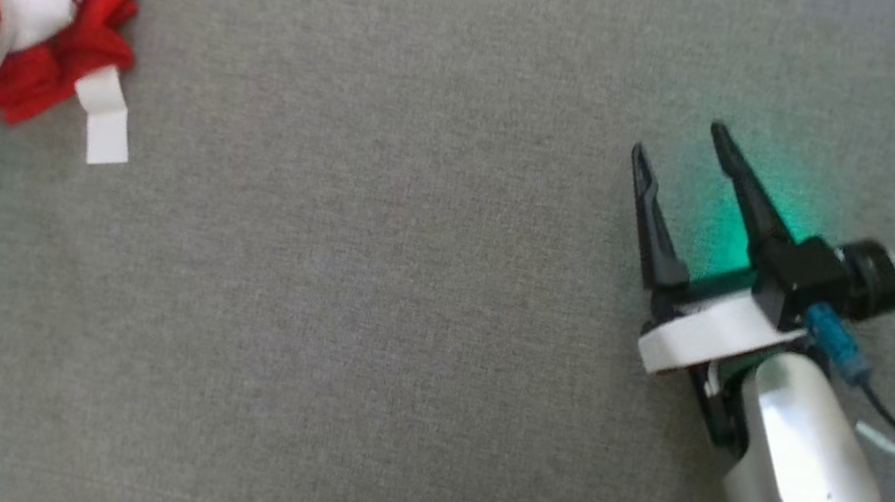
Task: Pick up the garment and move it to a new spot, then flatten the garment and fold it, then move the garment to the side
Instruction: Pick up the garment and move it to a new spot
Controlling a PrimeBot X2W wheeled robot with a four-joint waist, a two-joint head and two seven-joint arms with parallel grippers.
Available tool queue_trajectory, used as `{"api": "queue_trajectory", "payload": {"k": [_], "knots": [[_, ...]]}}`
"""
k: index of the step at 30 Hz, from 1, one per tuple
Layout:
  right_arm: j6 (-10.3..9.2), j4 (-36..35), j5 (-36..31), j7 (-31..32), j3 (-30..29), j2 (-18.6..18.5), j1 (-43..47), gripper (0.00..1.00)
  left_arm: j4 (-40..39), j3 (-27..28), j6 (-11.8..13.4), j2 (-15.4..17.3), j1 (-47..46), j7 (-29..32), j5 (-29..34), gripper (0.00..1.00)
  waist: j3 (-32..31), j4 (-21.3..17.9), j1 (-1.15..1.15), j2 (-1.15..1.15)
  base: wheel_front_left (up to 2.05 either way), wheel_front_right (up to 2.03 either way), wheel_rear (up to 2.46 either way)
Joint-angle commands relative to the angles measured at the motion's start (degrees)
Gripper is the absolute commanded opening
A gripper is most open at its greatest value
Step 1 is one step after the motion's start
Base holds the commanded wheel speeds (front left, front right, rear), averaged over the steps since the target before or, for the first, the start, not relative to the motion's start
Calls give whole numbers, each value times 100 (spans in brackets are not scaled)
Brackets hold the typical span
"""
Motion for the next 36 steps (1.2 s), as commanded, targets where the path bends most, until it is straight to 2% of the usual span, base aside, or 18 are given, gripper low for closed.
{"api": "queue_trajectory", "payload": {"k": [1, 6, 9, 12, 13, 14, 15, 16, 23, 29, 30, 31, 36], "knots": [[37, -138, 68, -29, 75, 129, 133, 100, -376, 163, 33, 390, -171, -67, 88, 0, -194, 18, 0, 0, 0, 0, 0], [37, -159, 160, -29, -25, 176, 279, 100, -1290, 222, -22, 180, -35, -69, 344, 0, -552, -99, 0, 0, 0, 0, 0], [37, -178, 210, -29, -57, 195, 348, 100, -1712, 221, -88, -55, 75, -70, 410, 0, -744, -246, 0, 0, 0, 0, 0], [37, -208, 256, -29, -41, 207, 416, 100, -2074, 140, -136, -421, 247, -70, 453, 0, -920, -439, 0, 0, 0, 0, 0], [37, -237, 288, -29, -34, 212, 463, 100, -2270, 19, -161, -715, 410, -70, 487, 0, -1019, -586, 0, 0, 0, 0, 0], [37, -248, 311, -29, -13, 214, 482, 100, -2353, -39, -172, -866, 501, -70, 492, 0, -1072, -679, 0, 0, 0, 0, 0], [37, -266, 356, -29, -4, 215, 508, 100, -2418, -105, -182, -1030, 591, -70, 489, 0, -1108, -752, 0, 0, 0, 0, 0], [37, -266, 356, -29, -4, 215, 508, 100, -2418, -105, -182, -1030, 591, -70, 489, 0, -1108, -752, 0, 0, 0, 0, 0], [37, -364, 589, -29, 156, 217, 611, 100, -2442, -635, -227, -2016, 1199, -71, 537, 0, -1260, -1354, 0, 0, 0, 0, 0], [37, -392, 654, -29, 223, 217, 679, 100, -2389, -1019, -240, -2417, 1745, -71, 620, 0, -1288, -1617, 0, 0, 0, 0, 0], [37, -390, 655, -29, 229, 217, 693, 100, -2420, -1027, -241, -2438, 1855, -71, 678, 32, -1304, -1632, 0, 0, 0, 0, 0], [37, -385, 654, -29, 226, 217, 713, 100, -2375, -1044, -241, -2453, 1992, -71, 725, 100, -1326, -1637, 0, 0, 0, 0, 0], [37, -340, 617, -29, 123, 218, 809, 100, -2286, -768, -197, -2455, 2603, -71, 995, 100, -1495, -1530, 0, 0, 0, 0, 0]]}}
